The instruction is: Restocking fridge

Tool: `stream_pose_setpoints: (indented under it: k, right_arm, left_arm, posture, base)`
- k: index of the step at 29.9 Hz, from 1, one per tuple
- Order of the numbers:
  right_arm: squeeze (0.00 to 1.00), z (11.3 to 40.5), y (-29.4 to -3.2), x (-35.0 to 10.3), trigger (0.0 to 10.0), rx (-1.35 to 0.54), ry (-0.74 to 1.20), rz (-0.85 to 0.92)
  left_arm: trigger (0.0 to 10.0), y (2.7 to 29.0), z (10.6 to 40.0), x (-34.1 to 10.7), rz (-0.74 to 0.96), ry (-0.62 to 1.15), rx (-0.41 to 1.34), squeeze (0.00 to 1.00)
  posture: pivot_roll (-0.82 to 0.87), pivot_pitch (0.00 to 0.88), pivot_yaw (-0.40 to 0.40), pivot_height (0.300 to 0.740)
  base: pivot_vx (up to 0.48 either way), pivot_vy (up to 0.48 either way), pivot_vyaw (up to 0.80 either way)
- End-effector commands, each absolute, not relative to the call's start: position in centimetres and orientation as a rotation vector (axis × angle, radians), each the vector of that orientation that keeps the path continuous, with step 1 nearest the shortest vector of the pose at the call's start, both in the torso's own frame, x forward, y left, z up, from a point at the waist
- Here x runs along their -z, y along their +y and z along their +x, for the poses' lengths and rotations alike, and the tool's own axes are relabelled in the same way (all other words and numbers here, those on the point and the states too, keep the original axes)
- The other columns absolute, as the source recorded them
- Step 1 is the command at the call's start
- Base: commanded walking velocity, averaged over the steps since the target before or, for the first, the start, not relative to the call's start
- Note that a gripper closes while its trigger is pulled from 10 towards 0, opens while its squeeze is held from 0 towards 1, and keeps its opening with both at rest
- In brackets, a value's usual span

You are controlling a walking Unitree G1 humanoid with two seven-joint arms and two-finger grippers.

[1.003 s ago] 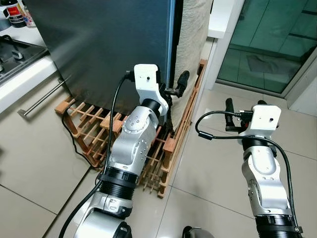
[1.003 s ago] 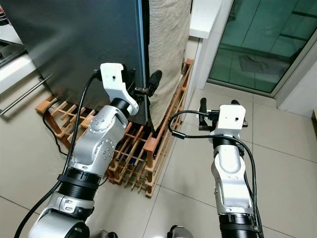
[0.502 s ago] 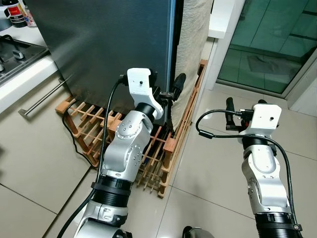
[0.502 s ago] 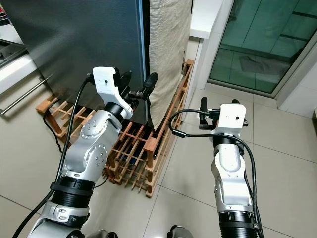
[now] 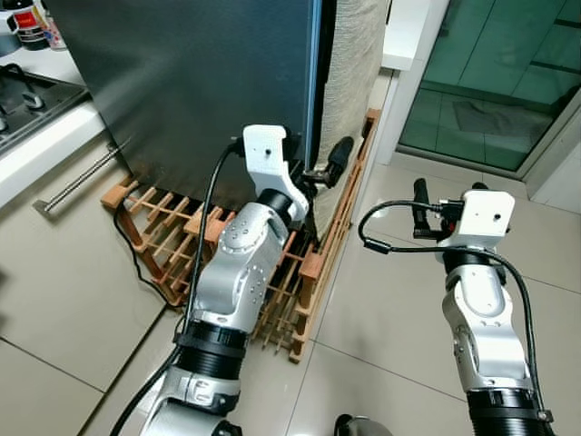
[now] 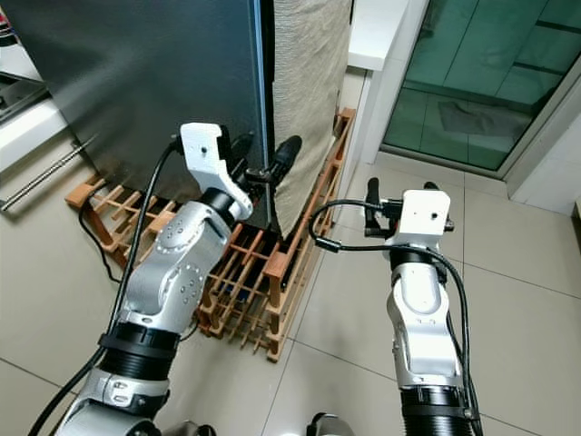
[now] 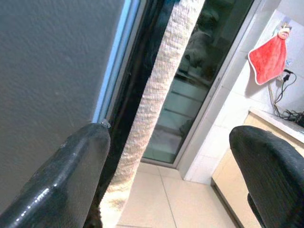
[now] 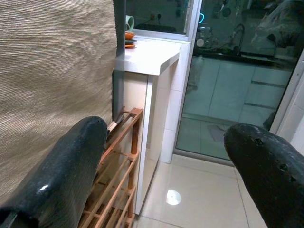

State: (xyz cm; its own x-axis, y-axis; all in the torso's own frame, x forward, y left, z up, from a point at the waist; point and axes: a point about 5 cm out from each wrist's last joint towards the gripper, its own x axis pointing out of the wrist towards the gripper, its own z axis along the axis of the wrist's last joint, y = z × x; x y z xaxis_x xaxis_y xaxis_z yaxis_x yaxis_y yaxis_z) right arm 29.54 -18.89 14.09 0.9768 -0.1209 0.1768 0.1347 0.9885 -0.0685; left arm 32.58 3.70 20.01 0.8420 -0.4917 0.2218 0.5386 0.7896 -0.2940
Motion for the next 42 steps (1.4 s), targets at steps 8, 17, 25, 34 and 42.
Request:
stream_pose_setpoints:
  k: [8,17,25,34,42]
  right_arm:
    - [0.0,29.7,-19.0,-14.2,10.0,0.132,-0.18,-0.066]
    - [0.0,29.7,-19.1,-14.2,10.0,0.139,-0.184,-0.071]
    - [0.0,29.6,-19.1,-14.2,10.0,0.143,-0.186,-0.075]
    - [0.0,29.5,-19.3,-14.2,10.0,0.149,-0.189,-0.08]
    - [0.0,29.4,-19.4,-14.1,10.0,0.15,-0.187,-0.082]
  left_arm:
    - [10.0,2.6,33.2,-20.6,-0.351,-0.141,0.573,0.0]
    - [10.0,2.3,33.6,-20.8,-0.361,-0.138,0.577,0.0]
    - [10.0,1.8,34.1,-21.1,-0.378,-0.14,0.579,0.0]
    - [10.0,0.8,34.5,-21.9,-0.408,-0.148,0.61,0.0]
    - [10.0,-0.1,35.3,-22.2,-0.427,-0.132,0.59,0.0]
  posture:
    - [-0.15,0.06,0.018,0.74]
    - [-0.16,0.056,0.024,0.74]
    - [-0.17,0.038,0.034,0.74]
    - [-0.18,0.026,0.038,0.74]
    - [-0.18,0.03,0.04,0.74]
  base:
    - [0.0,0.0,0.0]
    - [0.0,0.0,0.0]
    - [0.0,0.0,0.0]
    - [0.0,0.0,0.0]
    - [0.0,0.0,0.0]
